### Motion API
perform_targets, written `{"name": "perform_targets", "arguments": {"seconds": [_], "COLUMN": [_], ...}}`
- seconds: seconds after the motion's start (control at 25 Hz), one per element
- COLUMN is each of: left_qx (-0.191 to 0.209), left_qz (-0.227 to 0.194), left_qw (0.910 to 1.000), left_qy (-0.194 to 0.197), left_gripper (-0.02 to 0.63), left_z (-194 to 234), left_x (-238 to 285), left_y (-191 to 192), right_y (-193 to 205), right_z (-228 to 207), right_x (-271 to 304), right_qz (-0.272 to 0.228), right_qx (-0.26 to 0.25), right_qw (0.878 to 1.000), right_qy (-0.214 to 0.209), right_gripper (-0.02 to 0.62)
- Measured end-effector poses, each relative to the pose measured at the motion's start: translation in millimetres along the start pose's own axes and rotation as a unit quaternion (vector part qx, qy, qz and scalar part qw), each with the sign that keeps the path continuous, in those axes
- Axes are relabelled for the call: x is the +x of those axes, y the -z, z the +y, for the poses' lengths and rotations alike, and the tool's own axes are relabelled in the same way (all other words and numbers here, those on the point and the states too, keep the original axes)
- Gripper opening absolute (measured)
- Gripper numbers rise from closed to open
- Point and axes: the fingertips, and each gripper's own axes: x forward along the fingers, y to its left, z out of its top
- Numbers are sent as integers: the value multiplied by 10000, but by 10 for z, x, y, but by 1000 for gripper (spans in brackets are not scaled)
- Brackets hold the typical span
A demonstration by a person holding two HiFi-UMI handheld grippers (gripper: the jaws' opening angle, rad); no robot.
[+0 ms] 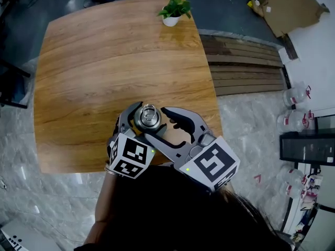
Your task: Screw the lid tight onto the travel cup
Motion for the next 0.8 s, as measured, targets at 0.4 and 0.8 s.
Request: {"name": "perform_targets", "arguments": {"seconds": [0.4,0.8], "left_qx": [190,31], "left_qz": [125,73], "left_qw": [9996,9995], "left_qy": [176,318], "left_gripper": [383,383], "left_z": [-58,-49], "left_x": [-17,-26], "left_y": [9,-18], "right_y": [-55,-122], "right_z": [15,25], "right_x": [16,17], "right_qz": [-155,-471], "right_qx": [-113,459], "right_qw": [9997,9978], "right_qy": [137,1], "right_gripper": [239,241]}}
